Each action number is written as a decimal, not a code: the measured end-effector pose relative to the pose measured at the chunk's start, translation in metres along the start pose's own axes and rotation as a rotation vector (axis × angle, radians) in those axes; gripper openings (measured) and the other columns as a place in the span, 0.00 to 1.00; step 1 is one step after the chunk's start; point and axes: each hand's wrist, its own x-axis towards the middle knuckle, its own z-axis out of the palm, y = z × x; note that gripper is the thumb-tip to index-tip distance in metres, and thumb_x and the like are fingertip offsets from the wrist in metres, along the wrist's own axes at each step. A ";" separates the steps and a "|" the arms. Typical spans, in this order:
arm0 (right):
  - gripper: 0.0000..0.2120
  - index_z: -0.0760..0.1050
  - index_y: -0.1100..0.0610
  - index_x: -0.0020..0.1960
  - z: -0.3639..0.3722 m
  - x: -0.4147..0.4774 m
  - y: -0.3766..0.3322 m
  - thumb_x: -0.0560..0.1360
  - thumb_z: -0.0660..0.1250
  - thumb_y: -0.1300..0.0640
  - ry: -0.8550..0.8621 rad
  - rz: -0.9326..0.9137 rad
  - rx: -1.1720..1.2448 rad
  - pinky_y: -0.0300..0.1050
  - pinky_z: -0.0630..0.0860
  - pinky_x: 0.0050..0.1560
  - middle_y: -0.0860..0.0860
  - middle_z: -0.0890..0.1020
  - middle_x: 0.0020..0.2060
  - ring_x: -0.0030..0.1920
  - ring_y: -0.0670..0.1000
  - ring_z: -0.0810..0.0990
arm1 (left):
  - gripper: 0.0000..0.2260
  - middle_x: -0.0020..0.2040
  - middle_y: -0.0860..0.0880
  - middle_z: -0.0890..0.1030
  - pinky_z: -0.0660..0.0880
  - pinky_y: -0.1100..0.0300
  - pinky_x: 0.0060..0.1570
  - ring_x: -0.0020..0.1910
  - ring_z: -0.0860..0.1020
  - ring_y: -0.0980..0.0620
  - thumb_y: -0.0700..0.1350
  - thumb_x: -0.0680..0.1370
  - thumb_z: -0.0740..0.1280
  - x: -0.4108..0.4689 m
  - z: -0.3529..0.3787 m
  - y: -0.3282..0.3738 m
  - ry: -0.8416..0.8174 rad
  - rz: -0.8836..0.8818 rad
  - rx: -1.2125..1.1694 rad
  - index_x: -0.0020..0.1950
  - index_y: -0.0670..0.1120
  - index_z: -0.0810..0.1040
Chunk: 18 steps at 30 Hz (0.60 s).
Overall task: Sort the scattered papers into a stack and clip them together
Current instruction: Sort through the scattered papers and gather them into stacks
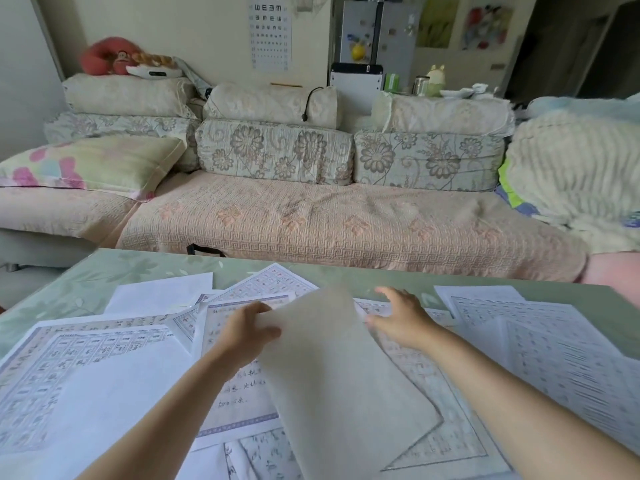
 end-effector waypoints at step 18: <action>0.44 0.59 0.44 0.77 0.013 -0.001 0.066 0.66 0.73 0.36 0.116 0.013 -0.080 0.50 0.64 0.68 0.44 0.70 0.72 0.71 0.53 0.66 | 0.44 0.67 0.51 0.69 0.68 0.52 0.63 0.68 0.63 0.49 0.61 0.67 0.74 0.028 0.085 0.045 -0.369 0.244 0.701 0.77 0.51 0.57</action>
